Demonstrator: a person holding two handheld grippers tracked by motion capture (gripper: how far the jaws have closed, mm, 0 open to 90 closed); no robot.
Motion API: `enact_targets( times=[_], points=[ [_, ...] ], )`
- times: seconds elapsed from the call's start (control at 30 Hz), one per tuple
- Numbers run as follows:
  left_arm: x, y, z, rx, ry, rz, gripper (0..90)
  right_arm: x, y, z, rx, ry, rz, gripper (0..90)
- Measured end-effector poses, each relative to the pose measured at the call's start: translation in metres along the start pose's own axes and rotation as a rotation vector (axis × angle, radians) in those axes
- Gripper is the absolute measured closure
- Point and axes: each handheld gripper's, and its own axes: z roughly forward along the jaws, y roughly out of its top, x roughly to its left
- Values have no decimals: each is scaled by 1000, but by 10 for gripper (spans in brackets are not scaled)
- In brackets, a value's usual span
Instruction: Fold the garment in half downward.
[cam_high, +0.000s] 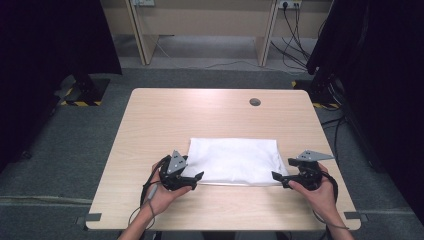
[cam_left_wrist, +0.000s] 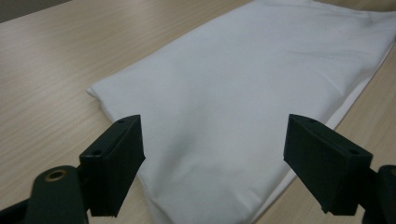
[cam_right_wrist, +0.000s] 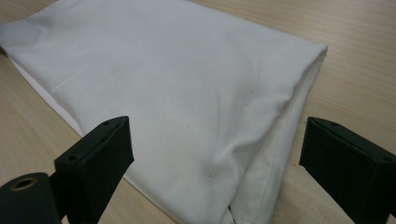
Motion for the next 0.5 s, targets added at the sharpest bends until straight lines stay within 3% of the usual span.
enact_targets(
  times=[0.5],
  points=[
    [2,6,-2,-14,13,-25,126,2,3,-3,-30,0,-6,97]
  ],
)
